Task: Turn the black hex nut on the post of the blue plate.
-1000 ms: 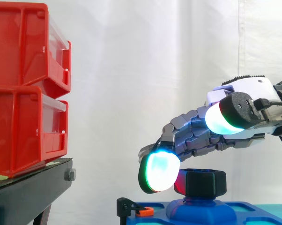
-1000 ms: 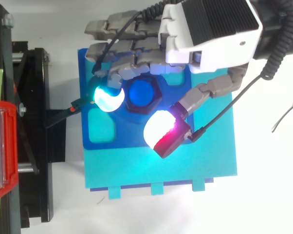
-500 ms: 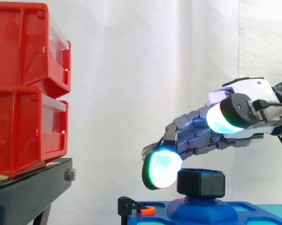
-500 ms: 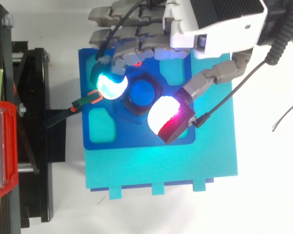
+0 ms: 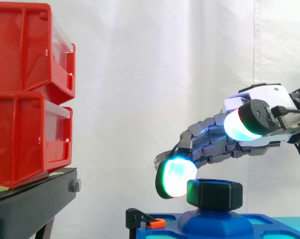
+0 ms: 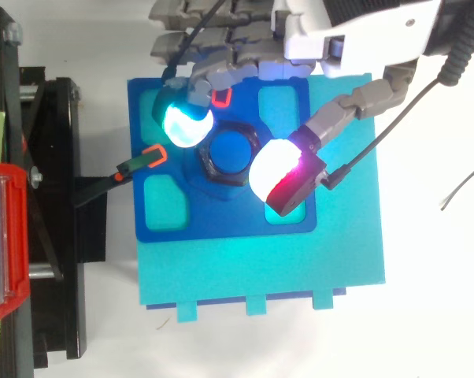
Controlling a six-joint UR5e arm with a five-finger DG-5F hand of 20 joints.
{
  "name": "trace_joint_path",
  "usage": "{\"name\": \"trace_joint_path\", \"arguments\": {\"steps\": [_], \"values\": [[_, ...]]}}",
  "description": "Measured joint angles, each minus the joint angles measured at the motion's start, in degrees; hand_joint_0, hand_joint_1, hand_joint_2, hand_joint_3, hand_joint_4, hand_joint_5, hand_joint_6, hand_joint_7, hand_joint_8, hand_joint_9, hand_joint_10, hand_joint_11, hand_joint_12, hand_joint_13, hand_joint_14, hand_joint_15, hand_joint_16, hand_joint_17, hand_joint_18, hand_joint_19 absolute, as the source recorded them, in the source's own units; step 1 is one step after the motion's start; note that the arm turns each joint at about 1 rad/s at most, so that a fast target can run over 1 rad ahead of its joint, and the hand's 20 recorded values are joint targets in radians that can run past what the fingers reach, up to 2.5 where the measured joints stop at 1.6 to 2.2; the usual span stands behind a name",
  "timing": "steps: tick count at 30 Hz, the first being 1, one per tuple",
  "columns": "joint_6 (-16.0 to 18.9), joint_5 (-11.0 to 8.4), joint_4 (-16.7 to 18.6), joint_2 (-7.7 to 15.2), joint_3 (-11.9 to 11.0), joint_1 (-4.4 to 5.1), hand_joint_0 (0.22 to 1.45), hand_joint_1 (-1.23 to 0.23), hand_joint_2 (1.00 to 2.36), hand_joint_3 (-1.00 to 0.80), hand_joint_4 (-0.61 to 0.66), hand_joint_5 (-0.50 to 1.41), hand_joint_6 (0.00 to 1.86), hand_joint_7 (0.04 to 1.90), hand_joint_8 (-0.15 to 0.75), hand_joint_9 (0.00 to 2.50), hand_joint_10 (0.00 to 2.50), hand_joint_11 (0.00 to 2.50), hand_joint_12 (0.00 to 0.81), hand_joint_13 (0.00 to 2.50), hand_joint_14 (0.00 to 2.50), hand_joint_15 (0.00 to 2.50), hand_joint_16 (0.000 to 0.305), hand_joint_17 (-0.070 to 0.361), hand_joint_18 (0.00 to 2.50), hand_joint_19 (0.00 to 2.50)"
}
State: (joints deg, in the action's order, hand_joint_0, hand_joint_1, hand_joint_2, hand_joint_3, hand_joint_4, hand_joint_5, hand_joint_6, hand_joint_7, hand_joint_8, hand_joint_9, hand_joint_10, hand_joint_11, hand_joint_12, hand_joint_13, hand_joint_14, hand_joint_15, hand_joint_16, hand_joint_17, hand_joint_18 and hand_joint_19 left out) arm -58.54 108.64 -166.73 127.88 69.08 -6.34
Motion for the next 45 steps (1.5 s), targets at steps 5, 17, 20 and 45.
{"name": "trace_joint_path", "arguments": {"steps": [5,17,20,45], "values": [[0.0,0.62,0.0,0.0,0.0,-0.48,0.51,-0.26,1.0,-0.5,0.24,-0.2,0.5,0.84,0.256,0.23,0.0,0.0,0.354,0.04,0.0,0.0,0.049,0.111,0.0,0.16],[0.0,2.75,-0.2,0.0,-0.3,-1.83,0.51,-0.26,1.0,-0.5,0.24,-0.2,0.5,0.84,0.255,0.23,0.0,0.0,0.353,0.04,0.0,0.0,0.049,0.111,0.0,0.16],[0.0,3.1,-0.3,0.0,-1.0,-2.06,0.51,-0.26,1.0,-0.5,0.24,-0.2,0.5,0.84,0.256,0.23,0.0,0.0,0.352,0.04,0.0,0.0,0.049,0.11,0.0,0.16],[-0.4,0.12,-0.3,0.0,-3.8,1.93,0.51,-0.27,1.0,-0.5,0.24,-0.2,0.5,0.83,0.255,0.23,0.0,0.0,0.352,0.05,0.0,0.0,0.049,0.111,0.0,0.15]]}}
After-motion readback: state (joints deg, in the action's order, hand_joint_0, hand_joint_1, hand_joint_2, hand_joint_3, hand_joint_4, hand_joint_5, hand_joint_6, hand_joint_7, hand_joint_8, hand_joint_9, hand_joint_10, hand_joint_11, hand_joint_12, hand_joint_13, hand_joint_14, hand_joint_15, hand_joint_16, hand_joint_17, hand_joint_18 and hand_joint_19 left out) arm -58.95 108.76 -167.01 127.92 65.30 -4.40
